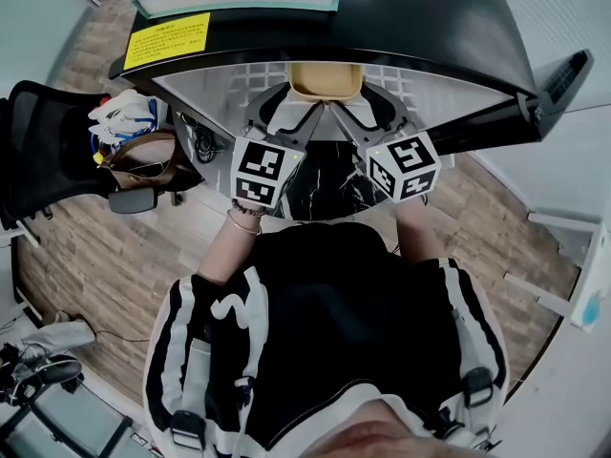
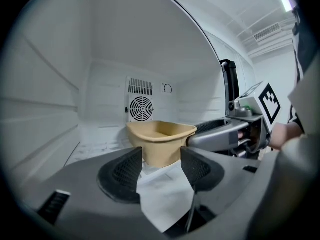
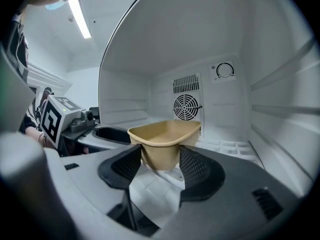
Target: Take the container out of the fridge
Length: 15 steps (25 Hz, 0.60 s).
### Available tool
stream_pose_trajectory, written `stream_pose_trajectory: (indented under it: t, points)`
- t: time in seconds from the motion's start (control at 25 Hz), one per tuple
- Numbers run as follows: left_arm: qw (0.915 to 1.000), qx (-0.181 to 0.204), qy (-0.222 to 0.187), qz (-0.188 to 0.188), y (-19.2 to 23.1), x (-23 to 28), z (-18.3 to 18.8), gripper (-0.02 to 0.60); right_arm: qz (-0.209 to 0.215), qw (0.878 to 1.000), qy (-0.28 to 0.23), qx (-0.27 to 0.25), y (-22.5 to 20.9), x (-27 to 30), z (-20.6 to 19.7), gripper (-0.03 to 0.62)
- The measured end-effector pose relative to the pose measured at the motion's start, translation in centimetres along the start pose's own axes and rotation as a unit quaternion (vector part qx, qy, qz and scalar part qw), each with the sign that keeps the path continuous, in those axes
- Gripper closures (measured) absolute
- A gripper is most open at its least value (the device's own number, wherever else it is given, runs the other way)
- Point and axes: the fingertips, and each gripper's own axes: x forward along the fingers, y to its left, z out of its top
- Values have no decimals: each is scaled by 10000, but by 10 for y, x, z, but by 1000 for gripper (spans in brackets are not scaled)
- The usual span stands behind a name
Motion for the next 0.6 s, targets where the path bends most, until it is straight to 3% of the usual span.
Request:
stream_pose_trajectory:
  t: [0.6]
  points:
    - [9997, -233, -78, 38, -2, -1, 2, 353, -35, 9999, -120, -2, 1, -3, 3, 367]
